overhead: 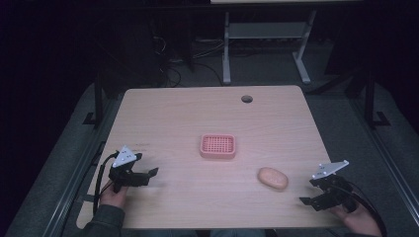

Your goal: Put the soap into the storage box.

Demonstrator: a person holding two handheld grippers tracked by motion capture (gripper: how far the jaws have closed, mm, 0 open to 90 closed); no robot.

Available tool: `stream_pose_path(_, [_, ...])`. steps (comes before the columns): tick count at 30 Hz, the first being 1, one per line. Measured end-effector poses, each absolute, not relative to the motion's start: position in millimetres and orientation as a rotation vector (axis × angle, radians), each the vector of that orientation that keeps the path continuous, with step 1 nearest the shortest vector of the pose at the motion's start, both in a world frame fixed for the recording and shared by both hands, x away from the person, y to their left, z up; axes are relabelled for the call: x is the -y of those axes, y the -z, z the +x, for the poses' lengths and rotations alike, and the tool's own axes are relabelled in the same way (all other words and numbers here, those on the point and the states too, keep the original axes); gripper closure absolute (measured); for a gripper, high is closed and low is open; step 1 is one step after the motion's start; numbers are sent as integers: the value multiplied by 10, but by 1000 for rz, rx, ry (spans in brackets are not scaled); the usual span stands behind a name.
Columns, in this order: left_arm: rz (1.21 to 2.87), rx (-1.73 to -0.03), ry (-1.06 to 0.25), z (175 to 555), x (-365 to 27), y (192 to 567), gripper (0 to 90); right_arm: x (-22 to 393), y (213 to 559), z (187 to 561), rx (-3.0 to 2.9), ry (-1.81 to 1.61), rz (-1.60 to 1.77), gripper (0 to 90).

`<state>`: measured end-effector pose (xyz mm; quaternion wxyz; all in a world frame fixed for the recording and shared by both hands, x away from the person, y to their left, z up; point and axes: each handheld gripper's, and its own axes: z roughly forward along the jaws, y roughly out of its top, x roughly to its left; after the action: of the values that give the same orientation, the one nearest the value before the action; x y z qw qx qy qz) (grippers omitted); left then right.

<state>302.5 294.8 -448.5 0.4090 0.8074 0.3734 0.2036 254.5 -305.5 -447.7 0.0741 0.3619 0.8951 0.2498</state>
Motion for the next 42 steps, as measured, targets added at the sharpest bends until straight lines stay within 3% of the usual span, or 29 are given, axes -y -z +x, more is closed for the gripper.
stream_pose_path(42, [2012, -948, -516, 3006, -2959, 4467, 143, 2330, 4223, 2912, -2850, -601, 803, 232])
